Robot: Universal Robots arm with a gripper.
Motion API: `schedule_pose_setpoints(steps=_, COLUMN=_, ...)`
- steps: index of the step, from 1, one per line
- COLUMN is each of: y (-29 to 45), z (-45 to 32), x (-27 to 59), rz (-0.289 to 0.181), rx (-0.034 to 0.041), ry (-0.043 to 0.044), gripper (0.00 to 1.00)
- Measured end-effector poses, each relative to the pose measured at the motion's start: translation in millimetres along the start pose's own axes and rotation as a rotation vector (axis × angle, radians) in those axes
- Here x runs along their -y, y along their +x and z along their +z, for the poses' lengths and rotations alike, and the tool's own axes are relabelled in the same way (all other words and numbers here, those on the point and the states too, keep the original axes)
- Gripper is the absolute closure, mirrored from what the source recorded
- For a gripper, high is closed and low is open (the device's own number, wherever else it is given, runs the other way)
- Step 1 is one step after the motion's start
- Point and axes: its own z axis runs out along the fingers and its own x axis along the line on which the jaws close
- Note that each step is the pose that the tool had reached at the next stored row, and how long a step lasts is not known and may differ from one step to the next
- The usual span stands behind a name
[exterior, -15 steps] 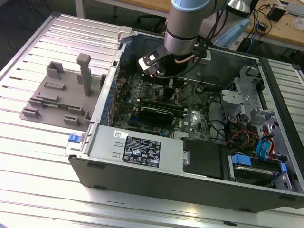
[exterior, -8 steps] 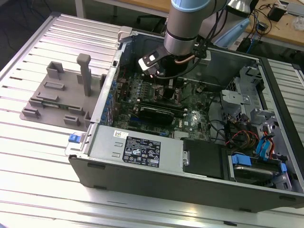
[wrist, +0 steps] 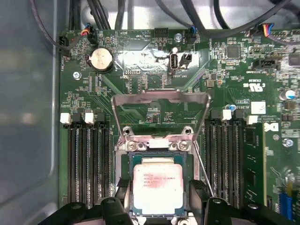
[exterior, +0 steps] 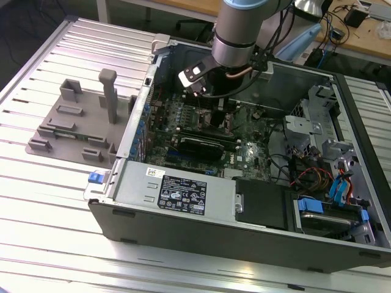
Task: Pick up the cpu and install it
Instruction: 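Place the cpu into insertion slot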
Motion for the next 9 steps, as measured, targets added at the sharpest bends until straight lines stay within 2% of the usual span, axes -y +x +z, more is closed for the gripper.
schedule_pose_setpoints(steps=2, y=0.0, z=-4.7, x=-0.3, rz=0.000, rx=0.0003, ry=0.0001, gripper=0.38)
schedule_pose_setpoints(steps=7, y=0.0, z=-5.3, x=-0.3, rz=0.000, rx=0.0005, ry=0.0000, gripper=0.38)
schedule_pose_setpoints(steps=8, y=0.0, z=-5.3, x=-0.3, rz=0.000, rx=0.0005, ry=0.0000, gripper=0.40)
schedule_pose_setpoints(steps=9, y=0.0, z=-5.3, x=-0.3, rz=0.000, rx=0.0005, ry=0.0000, gripper=0.47)
